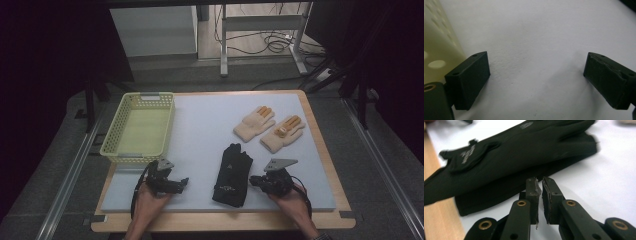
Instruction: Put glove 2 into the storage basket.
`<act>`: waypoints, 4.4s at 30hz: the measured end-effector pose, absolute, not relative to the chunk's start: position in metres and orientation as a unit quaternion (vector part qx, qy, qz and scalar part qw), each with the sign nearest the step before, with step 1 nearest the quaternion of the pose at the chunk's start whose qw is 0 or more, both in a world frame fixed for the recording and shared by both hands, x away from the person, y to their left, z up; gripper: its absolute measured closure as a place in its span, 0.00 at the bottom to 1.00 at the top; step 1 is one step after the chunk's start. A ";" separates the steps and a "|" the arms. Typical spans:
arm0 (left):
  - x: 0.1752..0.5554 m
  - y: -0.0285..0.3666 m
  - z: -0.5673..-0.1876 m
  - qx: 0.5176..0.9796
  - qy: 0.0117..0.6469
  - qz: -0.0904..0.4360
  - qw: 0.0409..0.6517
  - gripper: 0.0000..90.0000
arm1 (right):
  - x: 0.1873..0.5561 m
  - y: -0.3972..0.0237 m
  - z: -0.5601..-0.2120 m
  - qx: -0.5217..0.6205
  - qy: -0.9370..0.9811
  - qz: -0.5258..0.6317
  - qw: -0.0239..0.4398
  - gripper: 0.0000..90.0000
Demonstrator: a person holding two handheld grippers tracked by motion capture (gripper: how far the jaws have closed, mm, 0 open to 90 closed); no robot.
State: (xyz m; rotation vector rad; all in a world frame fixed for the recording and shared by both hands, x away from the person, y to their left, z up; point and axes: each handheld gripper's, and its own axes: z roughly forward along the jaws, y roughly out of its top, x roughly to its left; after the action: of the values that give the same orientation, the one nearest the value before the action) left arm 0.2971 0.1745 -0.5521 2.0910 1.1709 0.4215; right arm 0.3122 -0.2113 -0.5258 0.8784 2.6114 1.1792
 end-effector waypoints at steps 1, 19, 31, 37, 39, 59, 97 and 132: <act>0.297 0.174 -0.552 0.806 0.451 0.162 0.346 0.08 | 0.311 -0.210 -0.527 0.288 0.871 0.391 0.072 0.90; 0.298 0.180 -0.551 0.817 0.433 0.154 0.348 0.09 | 0.310 -0.170 -0.534 0.263 0.873 0.406 0.053 0.85; 0.297 0.186 -0.552 0.818 0.432 0.163 0.343 0.06 | 0.325 -0.127 -0.537 0.253 0.877 0.402 0.070 0.84; 0.298 0.188 -0.553 0.815 0.435 0.157 0.349 0.06 | 0.320 -0.132 -0.533 0.252 0.882 0.391 0.080 0.74; 0.298 0.188 -0.553 0.815 0.435 0.156 0.349 0.06 | 0.319 -0.141 -0.530 0.254 0.881 0.390 0.089 0.71; 0.299 0.188 -0.553 0.816 0.435 0.152 0.348 0.05 | 0.336 -0.261 -0.523 0.386 0.826 0.365 0.190 0.30; 0.345 0.088 -0.491 0.867 0.345 0.067 0.354 0.00 | 0.340 -0.273 -0.531 0.397 0.826 0.347 0.199 0.19; 0.366 0.063 -0.512 0.877 0.371 0.069 0.296 0.73 | 0.339 -0.273 -0.531 0.397 0.826 0.346 0.201 0.19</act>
State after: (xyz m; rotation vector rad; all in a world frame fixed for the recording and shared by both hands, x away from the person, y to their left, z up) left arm 0.3658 0.0625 -0.5119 2.3338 0.9882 0.1839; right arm 0.3395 -0.2728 -0.5313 1.1083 2.3078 0.9665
